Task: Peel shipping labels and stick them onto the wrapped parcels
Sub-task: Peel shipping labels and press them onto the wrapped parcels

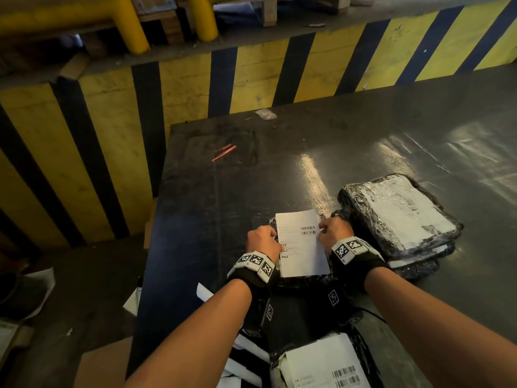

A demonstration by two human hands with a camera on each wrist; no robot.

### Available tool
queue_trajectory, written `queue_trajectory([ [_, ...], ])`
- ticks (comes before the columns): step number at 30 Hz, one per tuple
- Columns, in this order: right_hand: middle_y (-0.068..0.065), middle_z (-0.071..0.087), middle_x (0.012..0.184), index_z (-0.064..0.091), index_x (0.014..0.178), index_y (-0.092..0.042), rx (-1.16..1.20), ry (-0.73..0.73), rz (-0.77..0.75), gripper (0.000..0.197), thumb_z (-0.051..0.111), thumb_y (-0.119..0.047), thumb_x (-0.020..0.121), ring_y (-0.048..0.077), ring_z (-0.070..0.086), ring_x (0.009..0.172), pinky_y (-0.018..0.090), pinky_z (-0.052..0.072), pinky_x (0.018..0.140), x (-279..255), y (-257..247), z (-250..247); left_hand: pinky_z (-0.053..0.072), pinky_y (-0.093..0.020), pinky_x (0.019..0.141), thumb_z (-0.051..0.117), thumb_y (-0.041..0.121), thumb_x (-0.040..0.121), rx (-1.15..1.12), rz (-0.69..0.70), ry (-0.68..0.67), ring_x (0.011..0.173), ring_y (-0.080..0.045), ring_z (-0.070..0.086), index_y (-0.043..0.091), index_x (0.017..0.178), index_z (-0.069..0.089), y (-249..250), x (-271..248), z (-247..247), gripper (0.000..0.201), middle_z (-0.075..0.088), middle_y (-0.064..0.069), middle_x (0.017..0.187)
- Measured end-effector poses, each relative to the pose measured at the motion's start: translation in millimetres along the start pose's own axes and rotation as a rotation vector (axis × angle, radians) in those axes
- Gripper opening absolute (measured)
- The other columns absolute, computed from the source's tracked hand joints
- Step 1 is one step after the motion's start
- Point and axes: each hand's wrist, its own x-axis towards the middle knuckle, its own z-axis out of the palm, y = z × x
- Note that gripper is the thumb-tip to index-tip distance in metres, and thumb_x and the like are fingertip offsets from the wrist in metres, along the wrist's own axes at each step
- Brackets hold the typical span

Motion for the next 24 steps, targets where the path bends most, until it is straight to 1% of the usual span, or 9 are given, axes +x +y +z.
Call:
queue_trajectory([
  [3,0.021,0.065,0.111,0.061,0.108,0.003,-0.003,-0.012,0.029,0.024,0.054,-0.003,0.085,0.036,0.061,0.104,0.031,0.049,0.082,-2,-1,-2,0.056,-0.033,0.083,0.071,0.009,0.079,0.037,0.025,-0.008,0.092,-0.025,0.067,0.010,0.103,0.065,0,-2,-1,0.025,0.071,-0.012,0.098],
  [6,0.021,0.062,0.114,0.056,0.113,0.002,-0.056,-0.006,-0.010,0.027,0.053,-0.005,0.087,0.035,0.059,0.107,0.033,0.048,0.087,-5,-2,-4,0.055,-0.034,0.085,0.066,0.010,0.082,0.105,0.104,-0.040,0.096,-0.028,0.065,0.011,0.111,0.062,1,-3,-5,0.029,0.068,-0.011,0.104],
  [9,0.019,0.061,0.119,0.056,0.116,0.000,-0.120,0.032,-0.215,0.030,0.049,-0.003,0.087,0.033,0.057,0.111,0.033,0.045,0.093,-8,-7,-6,0.049,-0.037,0.096,0.061,0.015,0.086,0.254,0.278,-0.072,0.111,-0.029,0.059,0.015,0.128,0.053,6,3,-15,0.043,0.061,-0.011,0.123],
  [11,0.017,0.060,0.121,0.055,0.118,-0.001,-0.155,0.016,-0.376,0.034,0.047,0.001,0.085,0.033,0.056,0.114,0.034,0.043,0.096,-7,-13,-6,0.043,-0.039,0.104,0.056,0.018,0.089,0.392,0.395,-0.157,0.125,-0.028,0.050,0.016,0.136,0.045,12,10,-18,0.049,0.050,-0.007,0.139],
  [14,0.016,0.056,0.128,0.052,0.124,-0.001,-0.237,-0.096,-0.491,0.037,0.047,-0.004,0.088,0.032,0.053,0.119,0.035,0.040,0.100,0,-27,-5,0.042,-0.043,0.102,0.052,0.020,0.088,0.528,0.483,-0.300,0.127,-0.031,0.046,0.013,0.133,0.042,19,20,-13,0.047,0.044,-0.008,0.141],
  [16,0.015,0.055,0.129,0.051,0.125,-0.005,-0.315,-0.171,-0.482,0.035,0.047,-0.015,0.091,0.031,0.052,0.120,0.036,0.038,0.100,7,-31,1,0.041,-0.043,0.104,0.047,0.024,0.088,0.571,0.520,-0.318,0.128,-0.031,0.045,0.012,0.134,0.041,18,26,-5,0.048,0.044,-0.008,0.140],
  [19,0.009,0.046,0.140,0.044,0.133,-0.013,-0.458,-0.213,-0.422,0.043,0.046,-0.026,0.092,0.026,0.043,0.130,0.040,0.035,0.107,18,-24,11,0.022,-0.042,0.116,0.039,0.034,0.095,0.645,0.521,-0.310,0.142,-0.021,0.026,0.015,0.146,0.026,11,32,1,0.056,0.027,-0.003,0.154],
  [22,0.004,0.017,0.157,0.023,0.146,-0.012,-0.481,-0.252,-0.326,0.054,0.037,-0.019,0.095,0.019,0.019,0.144,0.043,0.016,0.118,22,-13,11,0.011,-0.042,0.119,0.034,0.043,0.097,0.702,0.505,-0.294,0.145,-0.016,0.017,0.016,0.149,0.017,8,31,-1,0.061,0.015,0.001,0.158],
  [24,0.004,0.008,0.159,0.014,0.149,-0.012,-0.451,-0.246,-0.279,0.056,0.031,-0.012,0.095,0.018,0.010,0.146,0.038,0.006,0.118,21,-6,8,0.009,-0.041,0.120,0.032,0.045,0.097,0.688,0.490,-0.300,0.145,-0.015,0.016,0.017,0.149,0.018,5,32,-4,0.061,0.016,0.002,0.158],
])
